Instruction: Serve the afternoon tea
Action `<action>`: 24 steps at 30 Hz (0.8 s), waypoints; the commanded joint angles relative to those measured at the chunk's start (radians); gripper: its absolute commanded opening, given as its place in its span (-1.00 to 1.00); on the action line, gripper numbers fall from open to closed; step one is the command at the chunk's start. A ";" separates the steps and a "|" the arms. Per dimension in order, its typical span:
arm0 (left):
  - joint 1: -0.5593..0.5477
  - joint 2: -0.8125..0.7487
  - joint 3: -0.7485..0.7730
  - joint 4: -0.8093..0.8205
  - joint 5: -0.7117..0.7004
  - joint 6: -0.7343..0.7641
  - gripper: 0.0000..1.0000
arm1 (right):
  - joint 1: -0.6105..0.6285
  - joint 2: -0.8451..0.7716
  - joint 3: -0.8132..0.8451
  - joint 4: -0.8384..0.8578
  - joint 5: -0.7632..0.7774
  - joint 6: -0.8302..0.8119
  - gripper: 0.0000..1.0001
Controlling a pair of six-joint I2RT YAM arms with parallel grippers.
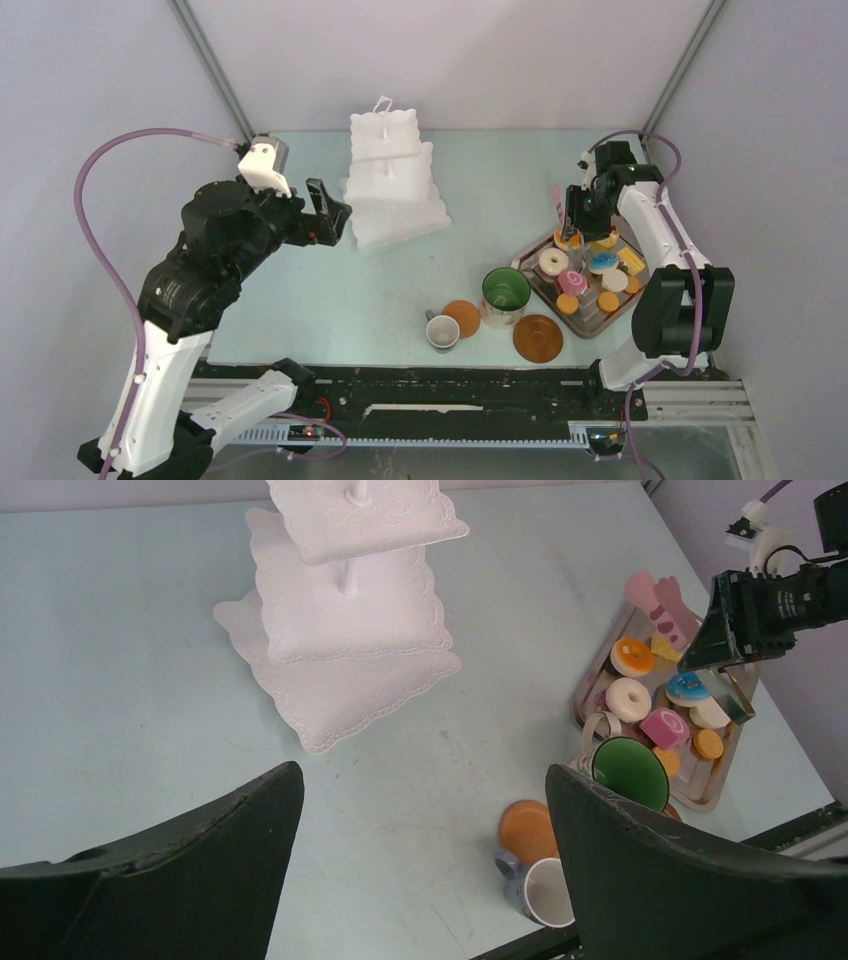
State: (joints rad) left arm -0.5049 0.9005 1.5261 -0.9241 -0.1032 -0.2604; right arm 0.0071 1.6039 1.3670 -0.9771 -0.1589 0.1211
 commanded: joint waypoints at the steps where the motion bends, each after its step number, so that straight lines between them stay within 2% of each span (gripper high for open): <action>1: -0.006 -0.021 -0.011 0.047 -0.013 0.029 0.97 | -0.030 -0.047 -0.009 -0.085 -0.012 0.009 -0.05; 11: -0.007 -0.036 -0.018 0.052 -0.015 0.032 0.97 | -0.066 -0.051 -0.008 -0.194 0.013 0.014 0.01; 24: -0.009 -0.037 -0.015 0.051 -0.016 0.030 0.97 | -0.073 -0.001 -0.010 -0.201 -0.012 -0.027 0.02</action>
State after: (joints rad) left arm -0.5068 0.8673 1.5127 -0.8997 -0.1051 -0.2523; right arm -0.0628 1.5929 1.3533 -1.1687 -0.1558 0.1200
